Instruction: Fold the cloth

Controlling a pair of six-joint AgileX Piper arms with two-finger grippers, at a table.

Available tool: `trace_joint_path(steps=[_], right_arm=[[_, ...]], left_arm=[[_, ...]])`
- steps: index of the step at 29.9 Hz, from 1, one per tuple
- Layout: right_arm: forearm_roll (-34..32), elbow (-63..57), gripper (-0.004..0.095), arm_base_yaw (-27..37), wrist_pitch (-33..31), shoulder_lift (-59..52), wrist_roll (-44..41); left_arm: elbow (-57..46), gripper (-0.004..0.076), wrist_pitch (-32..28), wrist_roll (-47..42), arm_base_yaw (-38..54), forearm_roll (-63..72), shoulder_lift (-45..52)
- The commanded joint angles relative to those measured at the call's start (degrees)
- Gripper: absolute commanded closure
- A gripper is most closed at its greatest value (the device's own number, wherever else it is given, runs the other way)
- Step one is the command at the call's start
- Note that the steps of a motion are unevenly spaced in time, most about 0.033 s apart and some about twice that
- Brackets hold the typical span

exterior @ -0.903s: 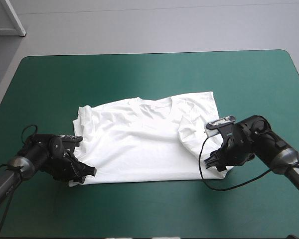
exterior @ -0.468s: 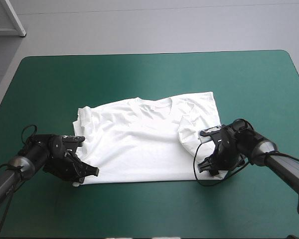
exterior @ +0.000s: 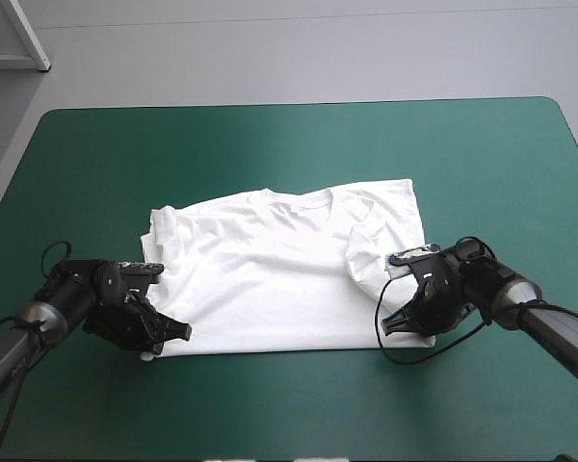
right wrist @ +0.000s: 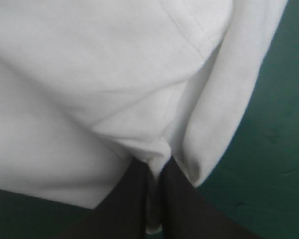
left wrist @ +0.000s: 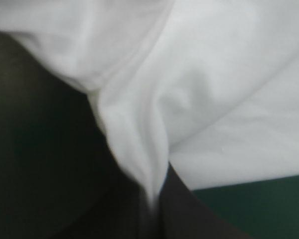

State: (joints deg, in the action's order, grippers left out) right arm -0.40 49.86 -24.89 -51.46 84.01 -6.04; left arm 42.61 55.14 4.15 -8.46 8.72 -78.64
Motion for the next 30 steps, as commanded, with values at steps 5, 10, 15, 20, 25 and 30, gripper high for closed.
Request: trace_joint_path(steps=[5,10,15,20,25,30], right_arm=[[-1.24,5.82,0.0923,0.03,-2.03,-6.87,-0.54],[-4.24,13.69,0.0923,0.03,-2.20,-6.86,-0.43],[-10.19,24.50,0.0923,0.91,-1.55,-3.27,-2.46],[-9.86,35.63,0.0923,5.30,0.04,3.54,-2.61],[-9.26,44.86,0.0923,8.20,0.04,11.61,-1.73],[-8.99,50.25,0.0923,9.03,1.05,18.94,-1.35]], left_arm=[[10.29,0.0732,3.31,-0.07,-0.26,-1.81,3.04],[21.91,0.0732,6.76,-0.68,-0.15,-4.57,2.26],[34.79,0.0732,9.52,-0.68,-0.15,-9.03,-2.60],[48.02,0.0732,14.87,-0.29,-0.07,-10.98,-12.44],[58.26,0.0732,16.02,0.12,-0.07,-10.98,-21.00],[63.60,0.0732,16.02,0.12,-0.07,-10.98,-27.85]])
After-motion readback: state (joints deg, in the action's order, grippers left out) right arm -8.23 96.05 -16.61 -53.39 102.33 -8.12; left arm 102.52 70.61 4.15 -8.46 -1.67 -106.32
